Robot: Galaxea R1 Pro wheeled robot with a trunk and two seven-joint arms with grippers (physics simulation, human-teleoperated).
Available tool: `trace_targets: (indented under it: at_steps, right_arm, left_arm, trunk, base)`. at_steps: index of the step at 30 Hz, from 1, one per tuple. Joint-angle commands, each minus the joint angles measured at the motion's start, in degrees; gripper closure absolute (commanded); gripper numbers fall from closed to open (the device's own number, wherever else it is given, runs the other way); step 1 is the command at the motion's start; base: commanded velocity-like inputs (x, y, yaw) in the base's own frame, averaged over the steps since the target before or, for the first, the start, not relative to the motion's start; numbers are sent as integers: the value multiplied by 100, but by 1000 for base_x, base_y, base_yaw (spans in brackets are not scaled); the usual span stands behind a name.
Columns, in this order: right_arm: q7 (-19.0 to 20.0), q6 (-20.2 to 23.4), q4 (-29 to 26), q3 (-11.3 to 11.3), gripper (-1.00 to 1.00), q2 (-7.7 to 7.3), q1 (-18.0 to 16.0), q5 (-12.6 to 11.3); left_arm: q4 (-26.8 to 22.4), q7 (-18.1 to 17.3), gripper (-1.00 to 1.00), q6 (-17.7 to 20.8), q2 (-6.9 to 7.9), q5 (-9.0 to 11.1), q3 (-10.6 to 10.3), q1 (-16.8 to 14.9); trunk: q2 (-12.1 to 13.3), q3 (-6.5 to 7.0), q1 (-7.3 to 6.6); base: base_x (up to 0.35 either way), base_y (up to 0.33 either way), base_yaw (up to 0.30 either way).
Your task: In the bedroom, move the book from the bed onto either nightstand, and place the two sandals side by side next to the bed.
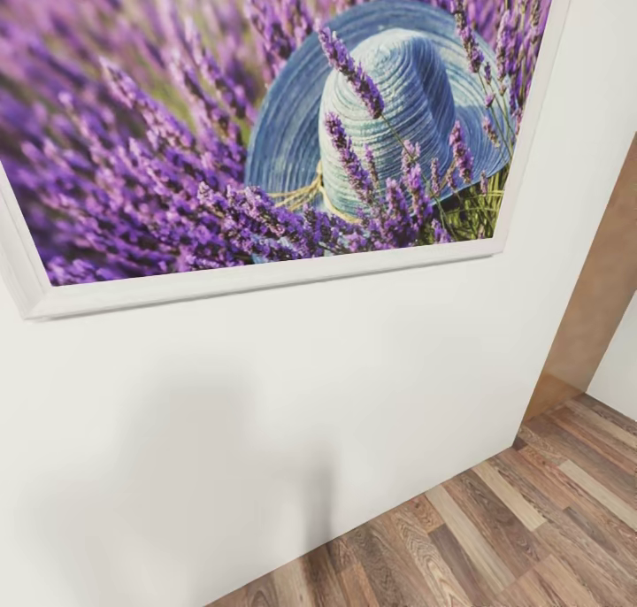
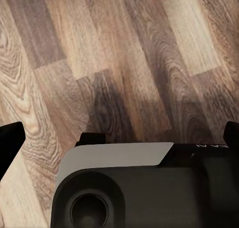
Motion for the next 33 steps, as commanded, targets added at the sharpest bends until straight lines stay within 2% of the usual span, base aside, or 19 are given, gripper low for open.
trace_targets:
  at_steps: [1, 17, 33]
  right_arm:
    - [-13, -14, 0, 12, -100, 1, -1, -6]
    - [-12, -14, 0, 12, -100, 0, -1, -6]
    - [-12, -14, 0, 12, -100, 0, -1, -6]
  left_arm:
    - [-9, 0, -100, -6, -1, 17, 3, 3]
    - [-9, 0, -100, -6, -1, 14, 3, 3]
    - [-9, 0, -100, -6, -1, 16, 3, 3]
  trunk:
    - [-2, -4, 0]
    - [-2, -4, 0]
    - [-2, -4, 0]
  base:
    - [0, 0, -19]
    - [0, 0, -9]
    - [0, 0, -263]
